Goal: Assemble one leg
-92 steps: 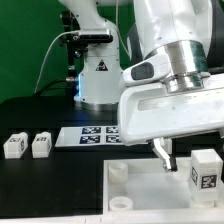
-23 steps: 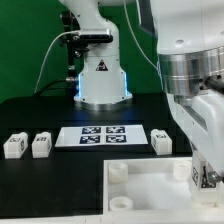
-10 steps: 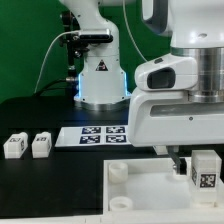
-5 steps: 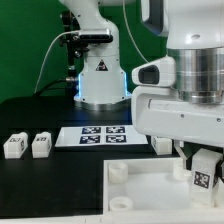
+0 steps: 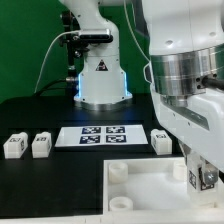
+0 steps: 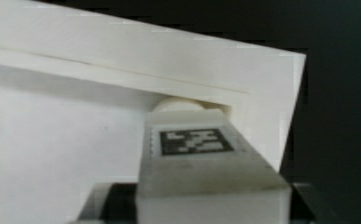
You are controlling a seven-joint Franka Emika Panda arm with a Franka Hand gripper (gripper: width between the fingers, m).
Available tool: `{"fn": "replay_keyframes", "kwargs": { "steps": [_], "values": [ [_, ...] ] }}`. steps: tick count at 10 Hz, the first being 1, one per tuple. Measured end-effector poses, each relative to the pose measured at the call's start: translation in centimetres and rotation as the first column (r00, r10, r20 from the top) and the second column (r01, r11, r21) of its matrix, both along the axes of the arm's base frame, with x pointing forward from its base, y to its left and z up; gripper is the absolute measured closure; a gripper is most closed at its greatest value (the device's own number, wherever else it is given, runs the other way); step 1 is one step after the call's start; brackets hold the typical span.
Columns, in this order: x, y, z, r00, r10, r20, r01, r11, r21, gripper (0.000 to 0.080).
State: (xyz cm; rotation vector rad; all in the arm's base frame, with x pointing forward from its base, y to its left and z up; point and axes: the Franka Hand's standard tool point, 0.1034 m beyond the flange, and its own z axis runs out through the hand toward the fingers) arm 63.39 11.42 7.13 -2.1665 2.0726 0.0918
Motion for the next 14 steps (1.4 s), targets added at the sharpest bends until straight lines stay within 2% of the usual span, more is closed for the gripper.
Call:
{"fn": "replay_keyframes", "kwargs": {
  "steps": [2, 3, 4, 5, 6, 7, 8, 10, 12, 13, 14],
  "values": [
    [0.0, 0.0, 0.0, 1.000, -0.002, -0.001, 0.002, 1.000, 0.000, 0.0505],
    [0.0, 0.1, -0.1, 1.000, -0.002, -0.002, 0.002, 1.000, 0.000, 0.0316],
    [-0.1, 0.1, -0.1, 1.000, 0.004, -0.002, -0.004, 1.000, 0.000, 0.0207],
    [-0.1, 0.3, -0.2, 0.991, 0.133, 0.012, -0.133, 0.991, -0.010, 0.0207],
    [1.0, -0.5, 1.3, 0.968, 0.252, 0.012, -0.252, 0.968, -0.013, 0.0161],
    [2.2, -0.6, 2.0, 0.889, 0.455, 0.055, -0.451, 0.889, -0.074, 0.0153],
    [1.4, 0.1, 1.2, 0.861, 0.507, 0.045, -0.503, 0.861, -0.078, 0.0153],
    [1.5, -0.1, 1.3, 0.727, 0.684, 0.056, -0.677, 0.728, -0.105, 0.0151],
    [1.6, 0.2, 1.3, 0.483, 0.875, 0.041, -0.859, 0.483, -0.169, 0.0151],
    [1.6, 0.8, 1.3, 0.398, 0.917, 0.028, -0.897, 0.395, -0.197, 0.0151],
    [1.4, 1.0, 1.0, 0.267, 0.964, 0.008, -0.940, 0.263, -0.216, 0.0151]
  ]
}}
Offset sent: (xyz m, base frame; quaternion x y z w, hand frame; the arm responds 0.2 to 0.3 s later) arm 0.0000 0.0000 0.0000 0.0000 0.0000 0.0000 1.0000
